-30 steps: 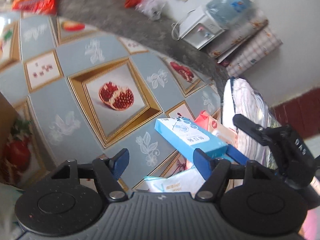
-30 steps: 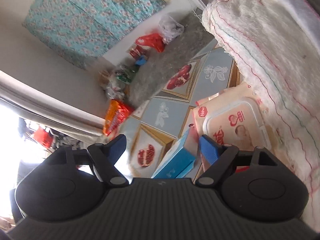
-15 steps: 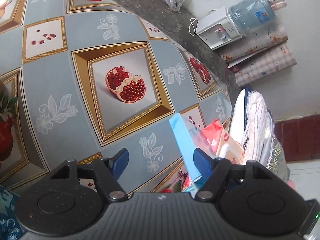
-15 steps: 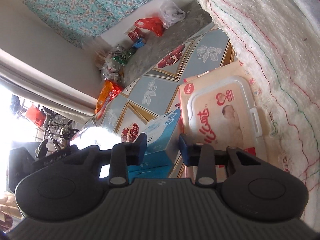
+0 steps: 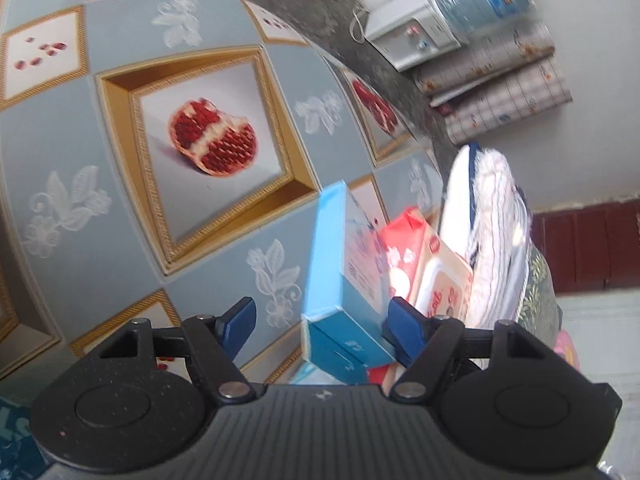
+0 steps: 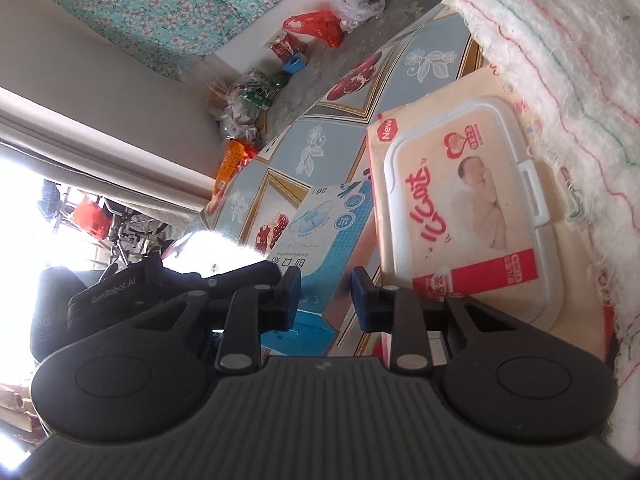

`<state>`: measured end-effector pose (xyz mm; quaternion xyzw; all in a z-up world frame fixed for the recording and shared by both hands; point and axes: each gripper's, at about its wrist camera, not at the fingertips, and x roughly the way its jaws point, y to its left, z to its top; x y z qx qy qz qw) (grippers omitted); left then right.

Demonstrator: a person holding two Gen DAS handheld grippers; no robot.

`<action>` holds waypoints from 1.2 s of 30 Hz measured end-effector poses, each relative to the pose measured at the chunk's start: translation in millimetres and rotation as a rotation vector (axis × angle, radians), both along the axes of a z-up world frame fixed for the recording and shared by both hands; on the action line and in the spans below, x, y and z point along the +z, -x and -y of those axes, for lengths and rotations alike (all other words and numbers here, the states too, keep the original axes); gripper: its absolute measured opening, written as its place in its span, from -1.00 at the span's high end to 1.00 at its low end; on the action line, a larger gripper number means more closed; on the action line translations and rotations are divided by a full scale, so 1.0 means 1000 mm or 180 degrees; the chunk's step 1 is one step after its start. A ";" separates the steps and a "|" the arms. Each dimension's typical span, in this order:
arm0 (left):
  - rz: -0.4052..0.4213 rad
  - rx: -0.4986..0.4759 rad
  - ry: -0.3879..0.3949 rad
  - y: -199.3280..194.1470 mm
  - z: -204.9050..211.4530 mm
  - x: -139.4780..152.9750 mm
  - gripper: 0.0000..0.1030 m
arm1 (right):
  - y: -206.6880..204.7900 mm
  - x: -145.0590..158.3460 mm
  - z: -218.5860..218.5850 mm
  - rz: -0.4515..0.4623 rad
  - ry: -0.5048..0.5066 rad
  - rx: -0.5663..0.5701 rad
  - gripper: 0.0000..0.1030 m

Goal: Organize soft objects
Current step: 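Lift the bandage box with the left gripper toward the cardboard box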

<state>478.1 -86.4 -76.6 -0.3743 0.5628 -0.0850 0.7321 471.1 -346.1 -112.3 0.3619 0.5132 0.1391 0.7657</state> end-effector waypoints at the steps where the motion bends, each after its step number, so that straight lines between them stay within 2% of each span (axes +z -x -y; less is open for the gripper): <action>1: 0.0014 -0.0013 0.0017 0.000 0.002 -0.001 -0.40 | 0.000 -0.001 0.000 0.0004 -0.0003 -0.0005 0.49; 3: 0.0072 -0.0010 0.0000 0.000 0.004 0.000 -0.37 | 0.003 -0.002 0.001 0.0031 -0.0037 -0.0001 0.50; 7: 0.0154 -0.0038 0.0024 0.001 0.004 0.005 -0.03 | 0.009 -0.002 0.008 0.0075 -0.0125 -0.0009 0.52; 8: 0.0163 -0.0036 -0.0006 0.002 0.004 0.007 0.00 | 0.010 -0.003 0.009 0.0087 -0.0158 -0.0015 0.52; 10: 0.0175 -0.0042 -0.0092 0.003 0.004 0.010 0.23 | 0.013 -0.003 0.012 0.0126 -0.0210 -0.0026 0.51; 17: 0.0285 -0.0093 -0.0070 0.011 -0.002 0.023 0.27 | 0.029 0.012 0.019 0.0250 -0.0364 -0.0059 0.51; 21: 0.0414 -0.0152 0.0010 0.020 -0.003 0.044 0.41 | 0.042 0.032 0.017 0.0324 -0.0397 -0.0057 0.51; 30: 0.0712 -0.0233 0.0088 0.070 -0.021 0.100 0.45 | 0.095 0.103 -0.001 0.0621 -0.0505 -0.0017 0.51; 36: 0.0970 -0.0221 0.0190 0.126 -0.066 0.139 0.46 | 0.145 0.159 -0.046 0.0872 -0.0630 0.0165 0.51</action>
